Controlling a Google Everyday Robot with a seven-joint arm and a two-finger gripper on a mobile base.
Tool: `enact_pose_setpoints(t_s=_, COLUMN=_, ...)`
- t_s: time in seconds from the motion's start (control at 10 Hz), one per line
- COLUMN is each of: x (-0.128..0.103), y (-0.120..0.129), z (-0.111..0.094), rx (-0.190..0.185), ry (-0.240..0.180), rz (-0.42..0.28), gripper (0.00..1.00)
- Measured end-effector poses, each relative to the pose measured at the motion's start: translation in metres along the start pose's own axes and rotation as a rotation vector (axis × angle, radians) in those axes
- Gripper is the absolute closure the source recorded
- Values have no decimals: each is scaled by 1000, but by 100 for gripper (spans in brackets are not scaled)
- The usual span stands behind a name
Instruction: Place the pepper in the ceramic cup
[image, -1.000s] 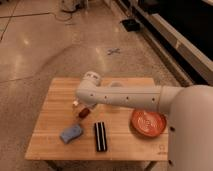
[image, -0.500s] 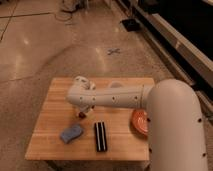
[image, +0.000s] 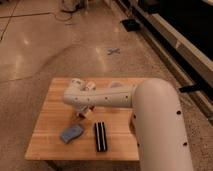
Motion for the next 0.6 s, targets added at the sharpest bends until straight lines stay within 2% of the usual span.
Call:
enact_pose_setpoints(t_s=0.2, x=1, y=-1, z=11, rx=26, ry=-12, rz=-13, gripper=26)
enact_pose_setpoints(t_s=0.4, x=-3, y=-2, z=19, rx=49, ry=-21, rz=-7, gripper=48)
enact_pose_setpoints(t_s=0.6, x=-7, y=0, z=15, rx=56, ry=-21, rz=8, gripper=68)
